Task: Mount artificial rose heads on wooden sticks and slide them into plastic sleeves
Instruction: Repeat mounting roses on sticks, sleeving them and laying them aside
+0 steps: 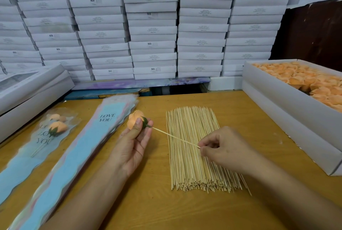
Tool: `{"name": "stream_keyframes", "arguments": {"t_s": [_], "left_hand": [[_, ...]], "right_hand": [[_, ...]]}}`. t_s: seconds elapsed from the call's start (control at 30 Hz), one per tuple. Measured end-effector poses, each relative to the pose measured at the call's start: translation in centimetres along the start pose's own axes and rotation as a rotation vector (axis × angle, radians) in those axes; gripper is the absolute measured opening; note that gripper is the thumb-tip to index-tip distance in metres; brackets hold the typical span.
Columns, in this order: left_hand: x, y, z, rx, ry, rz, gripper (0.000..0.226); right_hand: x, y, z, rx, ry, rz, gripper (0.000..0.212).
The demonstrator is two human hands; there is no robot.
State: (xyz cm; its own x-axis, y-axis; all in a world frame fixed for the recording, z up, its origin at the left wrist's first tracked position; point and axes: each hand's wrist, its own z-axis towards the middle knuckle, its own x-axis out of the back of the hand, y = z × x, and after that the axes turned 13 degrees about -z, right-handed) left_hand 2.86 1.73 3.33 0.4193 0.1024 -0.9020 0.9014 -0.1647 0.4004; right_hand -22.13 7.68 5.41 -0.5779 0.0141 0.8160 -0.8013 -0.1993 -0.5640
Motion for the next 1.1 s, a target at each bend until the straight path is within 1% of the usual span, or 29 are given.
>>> {"name": "stream_keyframes", "arguments": {"t_s": [0.33,0.47,0.9,1.1], "left_hand": [[-0.1,-0.15,-0.17,0.013,0.009,0.004,0.043],[-0.16,-0.2,-0.28,0.016,0.014,0.006,0.043],[-0.46,-0.15,-0.45,-0.012,0.027,0.019,0.037],[-0.4,-0.27,-0.51,-0.001,0.026,0.023,0.04]], "right_hand": [[-0.09,-0.16,0.0,0.002,-0.026,0.002,0.021],[-0.12,-0.15,-0.02,0.007,-0.024,0.004,0.024],[-0.17,0.12,0.23,-0.009,-0.019,-0.021,0.021],[-0.43,0.18,0.16,0.002,-0.022,0.009,0.012]]}}
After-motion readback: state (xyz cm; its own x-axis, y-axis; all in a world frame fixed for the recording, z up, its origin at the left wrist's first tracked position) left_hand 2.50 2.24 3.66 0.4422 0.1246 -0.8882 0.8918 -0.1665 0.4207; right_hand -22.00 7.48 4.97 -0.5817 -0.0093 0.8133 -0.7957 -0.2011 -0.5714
